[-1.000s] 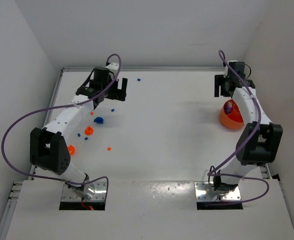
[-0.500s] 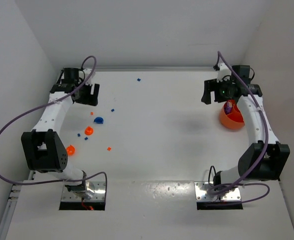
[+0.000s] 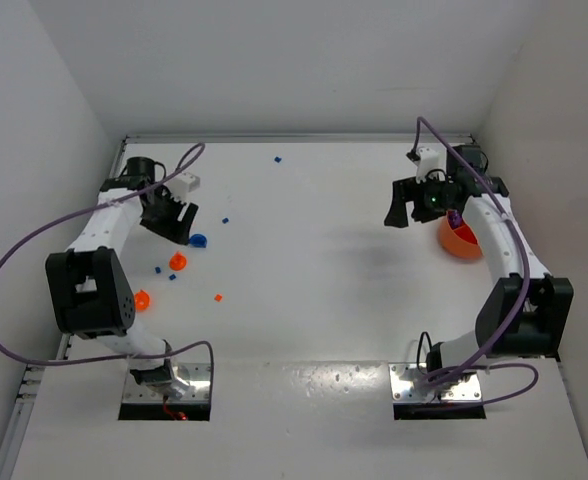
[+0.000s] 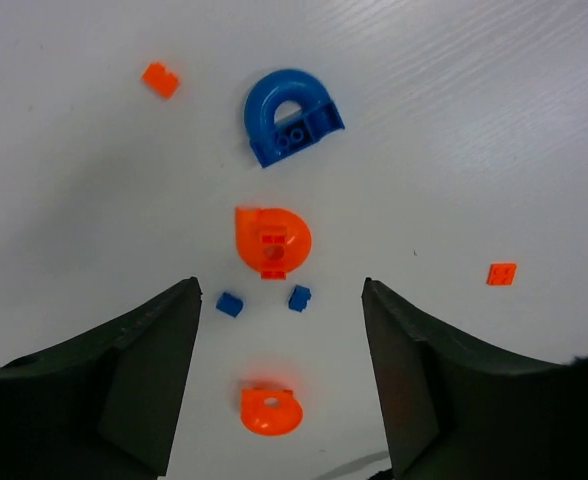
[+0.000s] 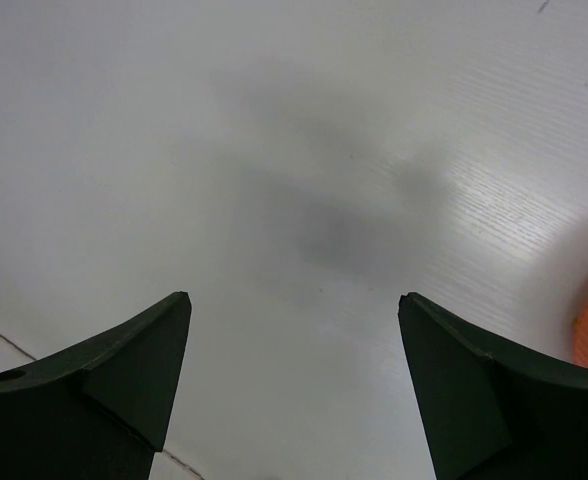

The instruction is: Sort the legos into containers by color

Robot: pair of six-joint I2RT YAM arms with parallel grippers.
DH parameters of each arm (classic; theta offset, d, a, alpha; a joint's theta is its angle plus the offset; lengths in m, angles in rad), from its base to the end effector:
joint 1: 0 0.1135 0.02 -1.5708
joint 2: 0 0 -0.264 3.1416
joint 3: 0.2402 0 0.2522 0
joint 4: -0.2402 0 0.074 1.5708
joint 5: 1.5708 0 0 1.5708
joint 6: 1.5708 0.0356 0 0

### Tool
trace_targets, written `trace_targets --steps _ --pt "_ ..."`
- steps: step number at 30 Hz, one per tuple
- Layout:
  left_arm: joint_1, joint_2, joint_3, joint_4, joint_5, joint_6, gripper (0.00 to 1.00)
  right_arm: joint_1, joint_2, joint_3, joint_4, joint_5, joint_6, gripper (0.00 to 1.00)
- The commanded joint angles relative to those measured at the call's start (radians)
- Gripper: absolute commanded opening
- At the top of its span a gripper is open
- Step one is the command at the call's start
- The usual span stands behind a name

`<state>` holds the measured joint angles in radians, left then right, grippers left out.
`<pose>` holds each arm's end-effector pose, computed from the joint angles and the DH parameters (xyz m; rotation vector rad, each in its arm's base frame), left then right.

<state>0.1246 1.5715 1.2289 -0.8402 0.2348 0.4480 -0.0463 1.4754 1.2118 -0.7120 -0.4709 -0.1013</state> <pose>0.3108 0.0306 0.2512 0.4966 2.6554 -0.1557 0.3067 0.0020 0.2829 -0.2492 2.4609 0.5344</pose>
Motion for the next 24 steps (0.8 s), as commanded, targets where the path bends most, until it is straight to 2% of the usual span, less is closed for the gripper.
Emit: trace_targets --steps 1,5,10,16,24 --pt "-0.043 0.067 0.063 0.009 0.075 0.124 0.70 0.010 0.006 -0.001 0.025 -0.043 -0.009 0.84" --pt "-0.072 0.145 0.087 0.000 0.063 0.274 0.59 0.010 0.006 -0.001 0.025 -0.052 -0.009 0.84" --pt "-0.085 0.211 0.116 0.012 0.054 0.446 0.58 0.010 0.016 -0.001 0.016 -0.052 -0.009 0.84" --pt "-0.085 0.176 0.063 0.121 0.083 0.660 0.58 0.010 0.025 -0.001 0.006 -0.052 -0.018 0.83" --pt "-0.085 0.176 0.021 0.119 0.142 0.882 0.59 0.010 0.045 0.017 0.006 -0.043 -0.018 0.83"
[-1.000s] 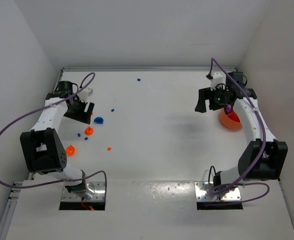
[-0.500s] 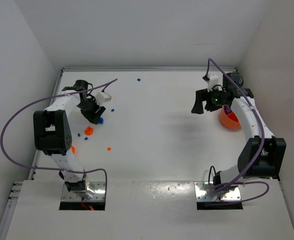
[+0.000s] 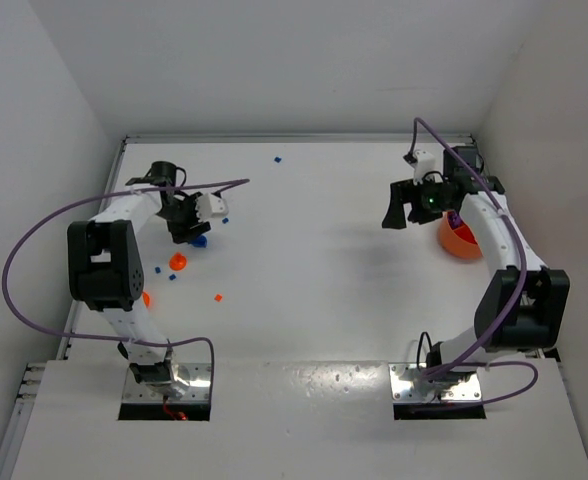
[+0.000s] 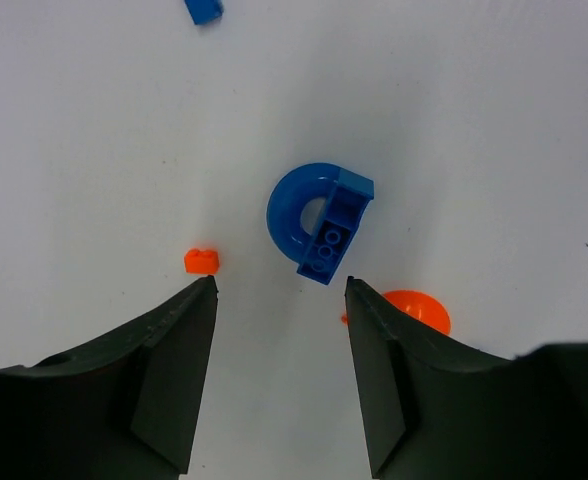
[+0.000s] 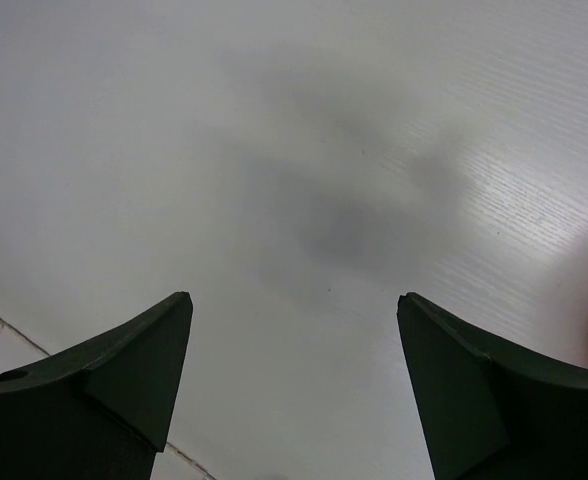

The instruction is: Sort the legos into containers by color

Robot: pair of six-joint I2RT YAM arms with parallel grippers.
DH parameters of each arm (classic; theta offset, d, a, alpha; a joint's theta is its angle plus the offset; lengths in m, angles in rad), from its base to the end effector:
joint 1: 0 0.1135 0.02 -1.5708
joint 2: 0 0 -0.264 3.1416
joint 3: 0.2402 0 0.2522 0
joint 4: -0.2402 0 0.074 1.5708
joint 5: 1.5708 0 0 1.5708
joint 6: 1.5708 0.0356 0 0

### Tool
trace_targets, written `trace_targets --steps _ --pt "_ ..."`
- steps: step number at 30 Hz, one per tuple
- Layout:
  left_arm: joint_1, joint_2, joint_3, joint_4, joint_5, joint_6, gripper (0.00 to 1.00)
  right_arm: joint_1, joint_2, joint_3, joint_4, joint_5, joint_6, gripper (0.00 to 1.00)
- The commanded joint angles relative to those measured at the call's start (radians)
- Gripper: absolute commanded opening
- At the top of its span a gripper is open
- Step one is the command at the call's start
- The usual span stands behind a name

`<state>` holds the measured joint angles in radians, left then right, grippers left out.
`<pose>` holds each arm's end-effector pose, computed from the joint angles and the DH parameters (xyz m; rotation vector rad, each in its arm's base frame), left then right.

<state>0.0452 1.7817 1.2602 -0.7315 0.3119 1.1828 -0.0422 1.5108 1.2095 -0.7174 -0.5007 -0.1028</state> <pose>0.3514 0.0050 0.1992 1.5134 2.2410 -0.0978 0.3115 0.0039 0.2720 -0.2566 2.4919 0.5860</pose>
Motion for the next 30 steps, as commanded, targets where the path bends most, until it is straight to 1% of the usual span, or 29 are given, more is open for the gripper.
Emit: trace_targets --steps 1,5,6,11,20,22,23,26,27,29,30 --pt "-0.005 -0.025 -0.010 0.011 0.076 0.159 0.61 0.005 0.009 0.019 0.012 -0.013 -0.017 0.83" --pt "-0.014 -0.004 -0.010 -0.017 0.090 0.207 0.70 0.005 0.019 0.028 0.003 -0.013 -0.017 0.83" --pt "-0.024 0.007 -0.010 -0.017 0.090 0.207 0.75 0.005 0.019 0.028 0.003 -0.013 -0.017 0.83" --pt "-0.044 0.054 -0.001 -0.026 0.079 0.216 0.83 0.005 0.029 0.038 0.003 -0.013 -0.017 0.83" --pt "-0.064 0.145 0.057 -0.026 0.049 0.175 0.83 0.005 0.048 0.056 -0.007 -0.013 -0.017 0.83" --pt "-0.064 0.180 0.057 -0.016 0.035 0.152 0.81 0.005 0.057 0.056 -0.007 -0.013 -0.017 0.83" --pt "-0.074 0.189 0.068 -0.016 0.035 0.152 0.77 0.005 0.057 0.056 -0.007 -0.013 -0.017 0.83" --pt "-0.074 0.203 0.068 -0.016 0.000 0.161 0.70 0.005 0.057 0.067 -0.016 -0.022 -0.017 0.83" --pt "-0.074 0.212 0.068 -0.016 -0.013 0.161 0.65 0.014 0.057 0.067 -0.016 -0.044 -0.017 0.83" --pt "-0.074 0.212 0.068 -0.016 -0.013 0.161 0.58 0.015 0.066 0.067 -0.027 -0.073 -0.006 0.83" --pt "-0.074 0.212 0.068 -0.016 -0.013 0.161 0.51 0.027 0.066 0.058 -0.027 -0.108 0.012 0.83"
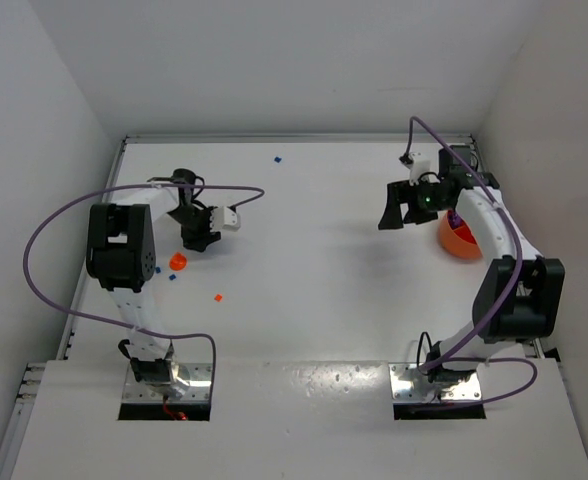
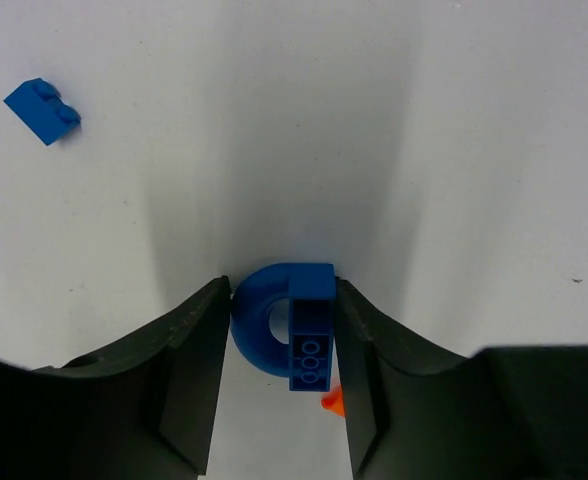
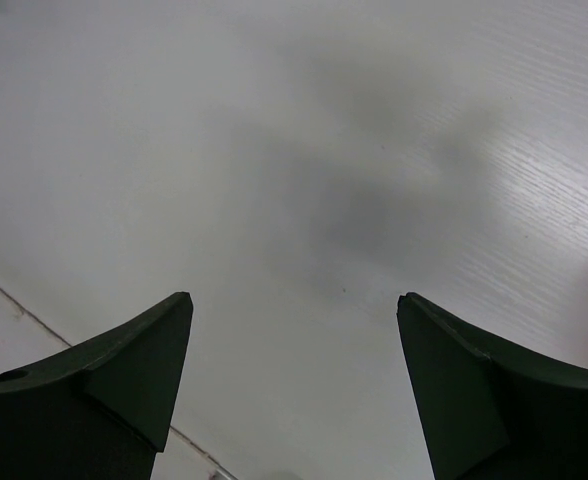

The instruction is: Sort the legos into containers by color

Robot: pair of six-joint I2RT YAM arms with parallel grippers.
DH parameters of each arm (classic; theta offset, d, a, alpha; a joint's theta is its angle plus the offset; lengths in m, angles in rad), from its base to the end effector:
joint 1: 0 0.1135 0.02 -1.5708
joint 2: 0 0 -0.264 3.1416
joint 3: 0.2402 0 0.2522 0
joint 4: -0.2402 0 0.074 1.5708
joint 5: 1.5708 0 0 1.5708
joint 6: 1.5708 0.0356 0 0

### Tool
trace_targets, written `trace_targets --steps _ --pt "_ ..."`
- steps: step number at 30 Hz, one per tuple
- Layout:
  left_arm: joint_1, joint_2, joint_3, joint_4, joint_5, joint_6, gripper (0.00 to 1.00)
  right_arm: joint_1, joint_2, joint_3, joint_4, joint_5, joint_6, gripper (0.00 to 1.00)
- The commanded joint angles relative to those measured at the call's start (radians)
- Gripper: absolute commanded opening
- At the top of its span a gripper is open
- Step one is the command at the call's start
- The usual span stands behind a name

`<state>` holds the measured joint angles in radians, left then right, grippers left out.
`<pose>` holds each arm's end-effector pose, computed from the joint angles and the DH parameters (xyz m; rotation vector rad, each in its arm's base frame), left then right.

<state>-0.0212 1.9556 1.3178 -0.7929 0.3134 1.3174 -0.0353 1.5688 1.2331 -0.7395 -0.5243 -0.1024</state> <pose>0.3664 -0.0187 0.1537 1.7819 2.2017 -0.2368 0.3208 0.0065 0.2612 -0.2580 2.5374 0.6369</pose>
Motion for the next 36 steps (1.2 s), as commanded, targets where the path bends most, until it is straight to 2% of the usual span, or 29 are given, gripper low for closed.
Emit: trace_targets --steps 1,3,9,12,17,25,26,31,36 --pt "-0.008 0.039 0.002 0.046 -0.014 0.026 0.48 0.034 0.008 0.019 -0.004 -0.106 0.021 0.82" --pt "-0.008 0.029 0.001 0.046 -0.023 0.017 0.41 0.061 0.008 -0.006 0.006 -0.170 0.061 0.82" --pt "-0.008 0.006 -0.009 0.046 -0.022 -0.013 0.33 0.152 0.017 -0.049 0.067 -0.308 0.161 0.81" --pt "-0.008 -0.030 0.001 0.046 0.036 -0.055 0.32 0.170 0.027 -0.069 0.129 -0.391 0.245 0.81" --pt "-0.040 -0.116 0.035 0.035 0.212 -0.154 0.31 0.204 0.068 -0.127 0.293 -0.493 0.479 0.81" --pt "-0.174 -0.254 0.015 0.073 0.401 -0.364 0.30 0.252 0.154 -0.170 0.608 -0.575 0.841 0.80" --pt "-0.204 -0.267 0.005 0.086 0.415 -0.389 0.30 0.261 0.163 -0.170 0.639 -0.576 0.915 0.78" --pt "-0.292 -0.342 -0.015 0.173 0.483 -0.524 0.30 0.295 0.209 -0.170 0.775 -0.588 1.073 0.66" --pt "-0.361 -0.373 -0.005 0.224 0.524 -0.652 0.30 0.343 0.258 -0.179 0.992 -0.606 1.297 0.65"
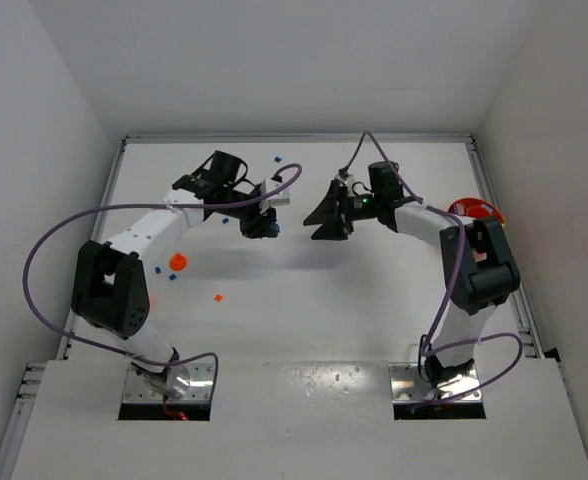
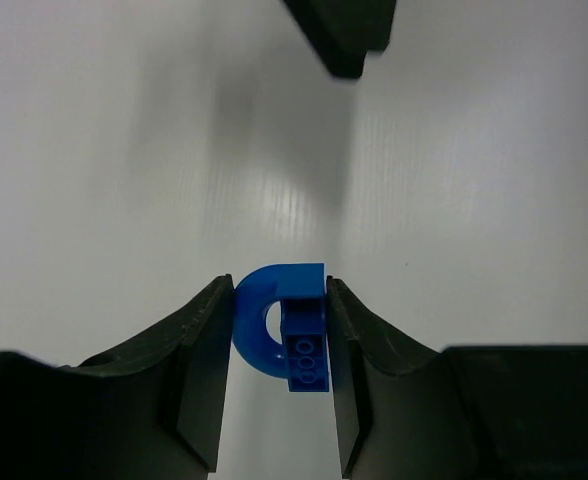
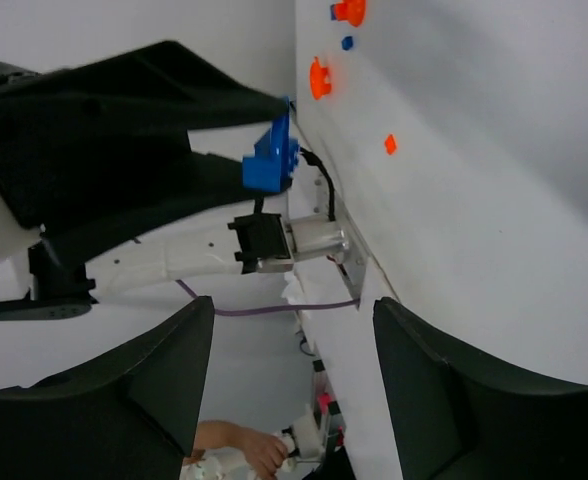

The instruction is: Sort the legos into containers by color

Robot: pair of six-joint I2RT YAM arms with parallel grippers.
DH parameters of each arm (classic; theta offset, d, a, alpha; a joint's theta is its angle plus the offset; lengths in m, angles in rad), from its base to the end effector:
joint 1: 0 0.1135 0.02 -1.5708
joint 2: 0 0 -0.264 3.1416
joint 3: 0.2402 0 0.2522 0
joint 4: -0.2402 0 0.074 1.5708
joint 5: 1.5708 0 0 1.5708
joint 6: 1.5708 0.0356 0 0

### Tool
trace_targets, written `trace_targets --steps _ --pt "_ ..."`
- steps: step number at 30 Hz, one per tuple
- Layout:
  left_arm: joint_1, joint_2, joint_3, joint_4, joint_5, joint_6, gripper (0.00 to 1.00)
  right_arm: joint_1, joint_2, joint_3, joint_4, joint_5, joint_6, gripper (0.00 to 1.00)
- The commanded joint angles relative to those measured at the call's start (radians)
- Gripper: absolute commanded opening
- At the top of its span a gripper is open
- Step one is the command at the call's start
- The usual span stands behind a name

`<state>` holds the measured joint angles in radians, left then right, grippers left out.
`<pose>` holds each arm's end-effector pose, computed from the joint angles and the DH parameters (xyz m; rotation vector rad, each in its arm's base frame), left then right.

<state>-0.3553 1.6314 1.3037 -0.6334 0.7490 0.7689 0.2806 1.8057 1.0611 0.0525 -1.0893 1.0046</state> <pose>0.3146 -0.1426 0.2729 1.4698 1.7985 -0.7378 0.3486 0.1333 0.1906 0.2124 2.5031 1.8522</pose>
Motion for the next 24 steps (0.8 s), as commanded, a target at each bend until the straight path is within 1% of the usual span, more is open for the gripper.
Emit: trace_targets --steps 1,4,7,8,11,15,17,18,19,20,21,22,23,24 --pt "-0.027 -0.057 0.009 0.078 0.089 -0.115 0.30 0.028 0.039 -0.007 0.243 -0.041 0.212 0.64" --pt "-0.056 -0.058 0.019 0.090 0.089 -0.148 0.30 0.054 0.067 0.003 0.288 -0.041 0.273 0.64" --pt "-0.079 -0.068 0.019 0.101 0.089 -0.169 0.30 0.075 0.080 0.028 0.288 -0.041 0.282 0.64" --pt "-0.088 -0.068 0.019 0.113 0.089 -0.169 0.30 0.075 0.090 0.045 0.288 -0.041 0.282 0.66" --pt "-0.097 -0.068 0.019 0.113 0.089 -0.178 0.30 0.095 0.101 0.068 0.276 -0.032 0.282 0.69" --pt "-0.115 -0.068 0.019 0.123 0.089 -0.187 0.30 0.106 0.110 0.089 0.267 -0.032 0.282 0.69" --pt "-0.116 -0.068 0.019 0.123 0.089 -0.187 0.30 0.117 0.110 0.089 0.230 -0.012 0.235 0.69" --pt "-0.116 -0.068 0.019 0.123 0.075 -0.187 0.30 0.117 0.110 0.102 0.133 -0.003 0.195 0.69" --pt "-0.116 -0.068 0.009 0.123 0.061 -0.200 0.33 0.106 0.110 0.102 0.089 -0.003 0.155 0.70" --pt "-0.099 -0.068 -0.010 0.123 0.050 -0.200 0.37 0.097 0.090 0.091 0.028 0.041 0.064 0.72" --pt "-0.085 -0.088 -0.030 0.123 0.059 -0.191 0.40 0.097 0.077 0.091 -0.035 0.064 0.011 0.72" --pt "-0.056 -0.100 -0.052 0.123 0.059 -0.191 0.45 0.086 0.063 0.082 -0.151 0.125 -0.047 0.72" --pt "-0.045 -0.114 -0.096 0.123 0.059 -0.191 0.50 0.086 0.034 0.082 -0.214 0.158 -0.186 0.72" --pt "-0.036 -0.128 -0.118 0.135 0.047 -0.200 0.54 0.086 0.021 0.098 -0.276 0.196 -0.271 0.72"
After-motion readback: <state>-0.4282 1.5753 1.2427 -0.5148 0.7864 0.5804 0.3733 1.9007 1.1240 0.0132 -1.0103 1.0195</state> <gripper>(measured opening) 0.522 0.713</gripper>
